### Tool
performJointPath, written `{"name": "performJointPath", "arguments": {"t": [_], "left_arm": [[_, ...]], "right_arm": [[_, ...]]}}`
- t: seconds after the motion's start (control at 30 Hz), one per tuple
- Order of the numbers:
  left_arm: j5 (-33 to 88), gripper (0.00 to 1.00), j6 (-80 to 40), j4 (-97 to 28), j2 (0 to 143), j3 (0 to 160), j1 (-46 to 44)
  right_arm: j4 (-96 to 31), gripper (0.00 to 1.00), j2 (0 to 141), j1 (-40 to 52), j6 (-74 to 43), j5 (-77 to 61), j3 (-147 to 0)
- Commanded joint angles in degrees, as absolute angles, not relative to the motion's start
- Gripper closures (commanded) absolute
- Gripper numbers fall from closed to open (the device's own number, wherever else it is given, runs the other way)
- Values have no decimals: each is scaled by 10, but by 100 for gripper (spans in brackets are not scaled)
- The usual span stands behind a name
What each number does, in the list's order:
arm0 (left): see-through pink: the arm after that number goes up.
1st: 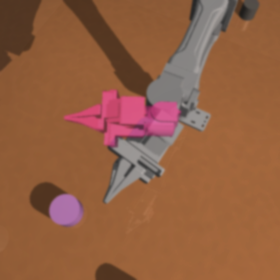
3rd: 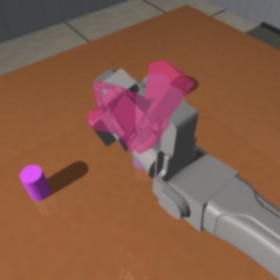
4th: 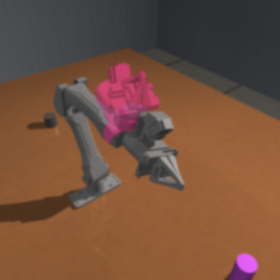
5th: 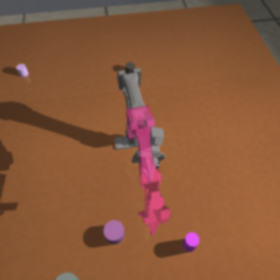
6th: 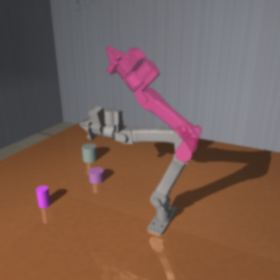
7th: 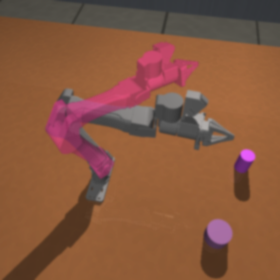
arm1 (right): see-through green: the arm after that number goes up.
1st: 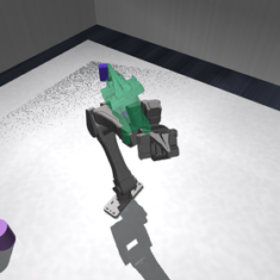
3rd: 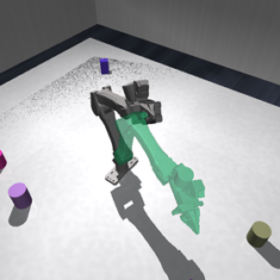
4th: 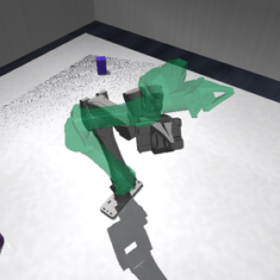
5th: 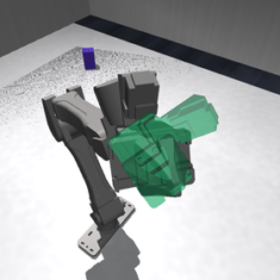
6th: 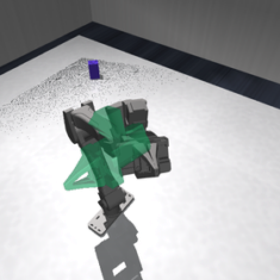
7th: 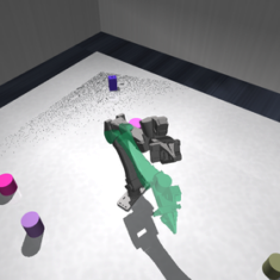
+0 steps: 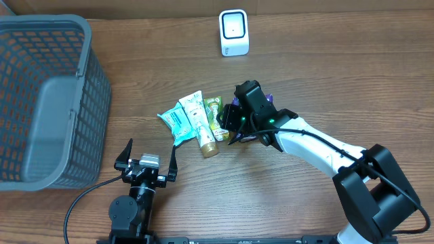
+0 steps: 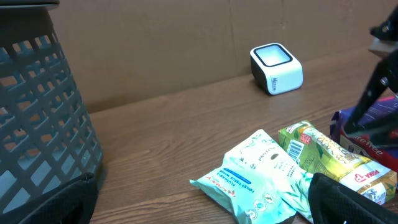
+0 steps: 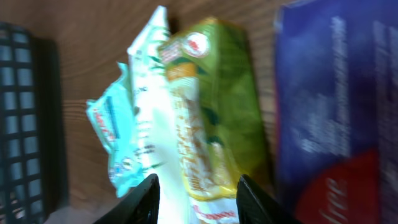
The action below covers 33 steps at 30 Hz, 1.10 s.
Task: Scan the item barcode
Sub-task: 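Reach the right gripper to the purple snack package, then grasp the purple package with the right gripper and lift it rightward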
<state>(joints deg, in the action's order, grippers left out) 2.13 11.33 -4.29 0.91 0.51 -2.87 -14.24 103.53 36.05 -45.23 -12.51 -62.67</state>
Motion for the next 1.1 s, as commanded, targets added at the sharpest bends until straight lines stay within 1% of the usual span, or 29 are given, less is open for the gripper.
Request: {"name": "performJointPath", "arguments": {"t": [0.0,0.2,0.3,0.5,0.57,0.73,0.8,0.93,0.97,1.0,1.07], "left_arm": [[21,0,112,-44,6,3,-25],[21,0,112,-44,6,3,-25],[21,0,111,-44,6,3,-25],[21,0,112,-44,6,3,-25],[21,0,111,-44,6,3,-25],[21,1,111,-44,6,3,-25],[21,0,111,-44,6,3,-25],[21,0,112,-44,6,3,-25],[21,0,112,-44,6,3,-25],[21,1,111,-44,6,3,-25],[21,0,111,-44,6,3,-25]], "right_arm": [[-159,59,1034,363,-467,-105,-638],[-200,59,1033,358,-467,-105,-638],[-233,59,1027,339,-460,-98,-643],[-375,58,1007,277,-411,-30,-690],[-398,57,1002,259,-387,-20,-701],[-424,48,995,214,-355,-20,-718],[-434,46,991,192,-349,-29,-722],[-439,39,976,142,-263,-119,-732],[-440,36,972,130,-246,-134,-733],[-441,30,967,115,-223,-152,-733],[-443,24,966,92,-186,-174,-733]]}}
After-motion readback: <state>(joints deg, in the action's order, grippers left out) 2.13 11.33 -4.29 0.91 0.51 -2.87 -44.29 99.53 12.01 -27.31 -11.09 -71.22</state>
